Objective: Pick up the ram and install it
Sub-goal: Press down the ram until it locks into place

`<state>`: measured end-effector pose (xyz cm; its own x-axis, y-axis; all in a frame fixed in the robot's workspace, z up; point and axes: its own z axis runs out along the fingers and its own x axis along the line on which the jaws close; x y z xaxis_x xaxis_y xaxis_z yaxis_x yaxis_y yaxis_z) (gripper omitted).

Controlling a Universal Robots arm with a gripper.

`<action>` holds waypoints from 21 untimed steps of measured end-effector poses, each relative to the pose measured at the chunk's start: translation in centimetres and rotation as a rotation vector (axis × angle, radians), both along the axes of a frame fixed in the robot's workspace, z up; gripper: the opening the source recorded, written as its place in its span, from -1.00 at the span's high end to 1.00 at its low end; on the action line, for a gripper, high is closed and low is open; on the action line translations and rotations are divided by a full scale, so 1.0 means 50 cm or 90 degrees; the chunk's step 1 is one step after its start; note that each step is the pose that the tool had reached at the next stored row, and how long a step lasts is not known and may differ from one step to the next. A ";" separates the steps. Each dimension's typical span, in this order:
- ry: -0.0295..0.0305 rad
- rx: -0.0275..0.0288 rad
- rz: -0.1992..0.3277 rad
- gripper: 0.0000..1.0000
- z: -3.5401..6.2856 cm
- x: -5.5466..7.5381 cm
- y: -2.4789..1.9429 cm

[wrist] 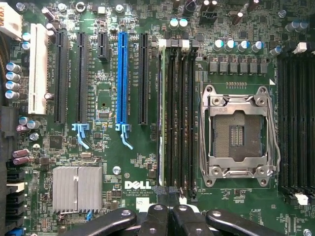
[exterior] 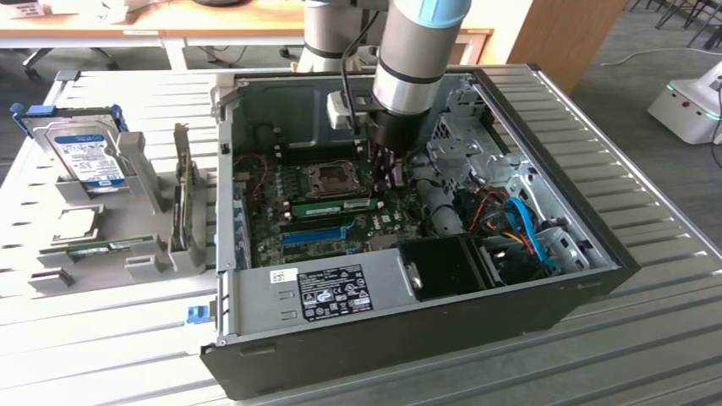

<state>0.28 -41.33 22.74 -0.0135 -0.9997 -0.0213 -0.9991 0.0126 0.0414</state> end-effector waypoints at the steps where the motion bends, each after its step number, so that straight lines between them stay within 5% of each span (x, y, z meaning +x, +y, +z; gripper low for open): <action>1: 0.0000 0.0000 0.000 0.79 0.000 0.000 0.0000; 21: 0.0000 0.0000 0.000 0.79 -0.008 0.000 0.0000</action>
<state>0.28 -41.33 22.32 -0.0135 -0.9997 -0.0213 -0.9991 0.0126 0.0414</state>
